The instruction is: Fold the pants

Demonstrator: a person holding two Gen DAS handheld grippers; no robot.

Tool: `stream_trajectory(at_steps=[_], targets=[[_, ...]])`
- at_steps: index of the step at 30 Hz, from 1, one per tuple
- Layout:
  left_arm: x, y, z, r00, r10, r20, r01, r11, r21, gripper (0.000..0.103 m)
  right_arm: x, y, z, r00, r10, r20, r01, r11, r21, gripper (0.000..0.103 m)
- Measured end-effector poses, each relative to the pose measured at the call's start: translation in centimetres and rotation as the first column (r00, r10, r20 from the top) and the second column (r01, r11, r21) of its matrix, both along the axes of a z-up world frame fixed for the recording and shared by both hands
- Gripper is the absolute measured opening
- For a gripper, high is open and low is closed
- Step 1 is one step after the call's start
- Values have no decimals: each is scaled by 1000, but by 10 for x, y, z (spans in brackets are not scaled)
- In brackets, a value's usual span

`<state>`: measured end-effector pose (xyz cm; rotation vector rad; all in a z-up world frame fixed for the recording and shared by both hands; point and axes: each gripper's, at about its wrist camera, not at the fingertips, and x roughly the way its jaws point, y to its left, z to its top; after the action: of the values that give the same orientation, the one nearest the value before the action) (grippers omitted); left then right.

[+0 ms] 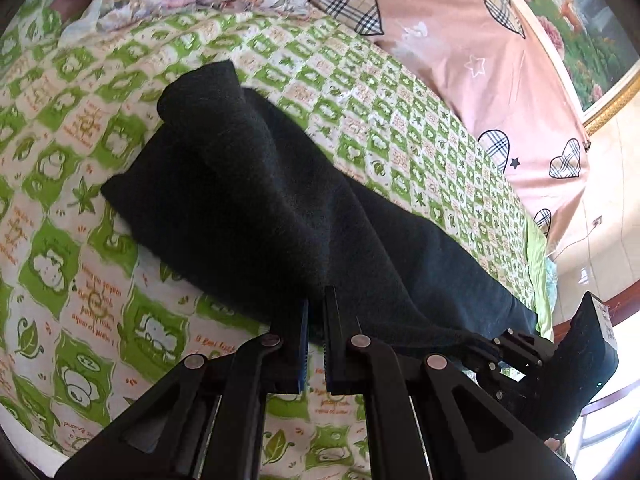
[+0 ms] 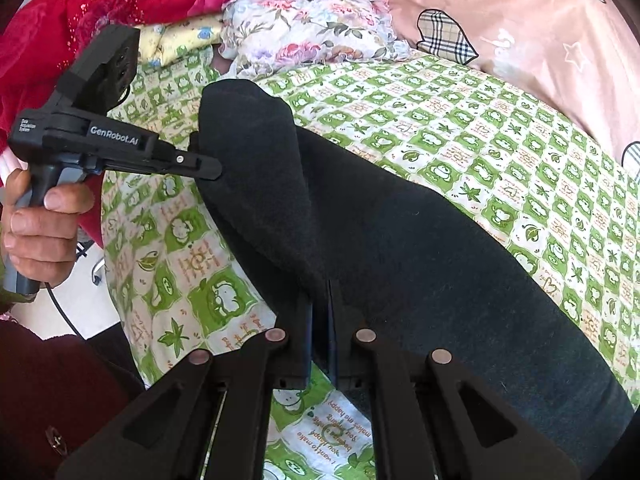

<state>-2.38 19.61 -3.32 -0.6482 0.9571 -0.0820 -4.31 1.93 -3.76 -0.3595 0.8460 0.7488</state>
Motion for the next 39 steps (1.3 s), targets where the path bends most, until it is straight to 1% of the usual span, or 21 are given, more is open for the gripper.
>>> stream_trajectory(at_steps=[4, 8, 11, 12, 13, 15, 17, 18, 19, 21, 23, 24, 25, 26, 27, 29, 32, 34, 37, 39], targets=[[-2, 5, -8, 1000, -4, -11, 4, 1000, -14, 4, 1, 5, -4, 1000, 6, -7, -6, 1000, -30, 7], [-6, 7, -10, 1000, -13, -16, 13, 1000, -6, 5, 4, 7, -4, 1000, -4, -28, 3, 999, -37, 12], [-11, 9, -8, 1000, -12, -21, 12, 1000, 6, 8, 3, 8, -2, 999, -13, -34, 12, 999, -35, 14], [-13, 11, -7, 1000, -10, -24, 10, 1000, 10, 11, 2, 8, -1, 999, -15, -36, 14, 999, -33, 15], [-15, 14, -7, 1000, -3, -26, 4, 1000, 12, 14, 2, 7, 0, 999, -18, -40, 17, 999, -31, 17], [-19, 20, -6, 999, 12, -33, -11, 1000, 8, 17, 1, 5, 2, 998, -23, -52, 22, 999, -24, 23], [-23, 29, -5, 999, 34, -34, -34, 999, -2, 21, -2, 4, 6, 998, -20, -53, 20, 1000, -6, 32], [-25, 34, -4, 998, 49, -41, -48, 999, 5, 27, -4, 2, 9, 999, -20, -50, 20, 1000, 7, 33], [-27, 38, -4, 997, 60, -52, -60, 998, 13, 40, -4, 2, 11, 999, -20, -48, 21, 1000, 16, 33], [-30, 47, -3, 994, 91, -67, -91, 996, 12, 58, -5, 0, 16, 998, -21, -53, 23, 999, 42, 33], [-30, 55, -3, 990, 113, -82, -113, 994, 3, 60, -2, -2, 21, 998, -31, -51, 34, 997, 67, 33], [-29, 59, -4, 989, 119, -93, -120, 993, -5, 64, 0, -2, 24, 998, -38, -51, 41, 996, 76, 33], [-27, 62, -5, 986, 126, -109, -128, 992, -16, 74, 3, -2, 26, 997, -48, -52, 52, 995, 90, 33], [-25, 67, -6, 982, 136, -131, -141, 990, -32, 79, 6, -2, 28, 997, -57, -52, 62, 993, 100, 33], [-24, 69, -6, 979, 143, -142, -151, 987, -48, 80, 9, -2, 29, 996, -64, -54, 70, 992, 107, 33], [-19, 74, -6, 976, 152, -155, -164, 984, -67, 80, 18, -3, 31, 994, -92, -58, 98, 988, 122, 33], [-7, 78, -6, 966, 171, -193, -183, 982, -47, 81, 34, -3, 35, 989, -139, -45, 144, 983, 117, 33], [-1, 80, -7, 961, 183, -209, -195, 980, -38, 81, 50, -7, 39, 984, -175, -41, 179, 975, 129, 33], [6, 82, -12, 952, 197, -233, -208, 978, -22, 81, 78, -17, 42, 972, -219, -80, 229, 960, 162, 34], [9, 83, -16, 951, 199, -237, -207, 978, -8, 81, 98, -20, 40, 966, -231, -115, 248, 954, 166, 41]])
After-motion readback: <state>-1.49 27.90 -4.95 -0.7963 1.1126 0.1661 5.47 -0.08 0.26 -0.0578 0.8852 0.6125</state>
